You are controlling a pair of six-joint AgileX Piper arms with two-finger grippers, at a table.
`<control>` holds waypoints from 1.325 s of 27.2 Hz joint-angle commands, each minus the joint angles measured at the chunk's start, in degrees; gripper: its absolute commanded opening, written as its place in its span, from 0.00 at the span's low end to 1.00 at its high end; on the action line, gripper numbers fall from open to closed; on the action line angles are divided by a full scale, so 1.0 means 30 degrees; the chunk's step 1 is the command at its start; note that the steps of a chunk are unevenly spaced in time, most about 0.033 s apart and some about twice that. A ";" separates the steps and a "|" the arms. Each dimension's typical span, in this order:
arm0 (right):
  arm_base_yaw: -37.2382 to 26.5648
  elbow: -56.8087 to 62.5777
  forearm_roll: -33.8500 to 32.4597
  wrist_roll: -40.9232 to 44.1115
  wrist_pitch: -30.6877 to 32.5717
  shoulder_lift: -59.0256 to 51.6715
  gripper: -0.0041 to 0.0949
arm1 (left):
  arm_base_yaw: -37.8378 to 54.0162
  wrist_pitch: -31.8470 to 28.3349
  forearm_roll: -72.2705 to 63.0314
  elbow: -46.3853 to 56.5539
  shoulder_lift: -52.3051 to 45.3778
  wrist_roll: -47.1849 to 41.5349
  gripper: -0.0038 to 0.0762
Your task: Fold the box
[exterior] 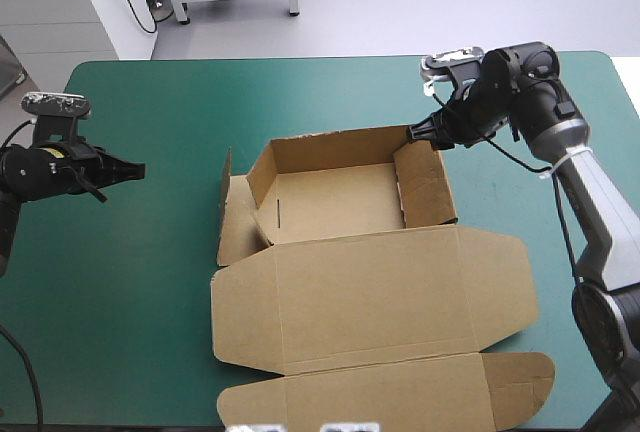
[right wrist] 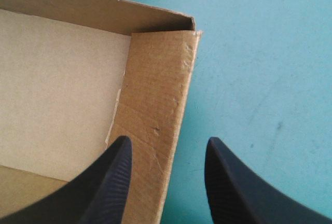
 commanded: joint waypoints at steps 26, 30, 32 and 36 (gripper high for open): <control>0.0038 0.3000 0.1267 -0.0172 -0.2566 0.2107 0.04 | -0.0051 -0.0600 -0.1320 -0.0483 -0.0407 -0.0021 0.05; -0.0007 0.2975 0.1308 0.0112 -0.3157 0.1719 0.02 | -0.0051 -0.0802 -0.1249 -0.0483 -0.0273 -0.0202 0.05; -0.0217 0.2925 0.1481 0.0159 -0.3486 0.1319 0.02 | 0.0028 -0.1172 -0.1203 -0.0527 -0.0026 -0.1023 0.05; -0.1657 0.2880 0.1981 0.0090 -0.3612 -0.0304 0.02 | 0.1701 -0.1380 -0.4794 -0.0581 0.1004 -0.0768 0.05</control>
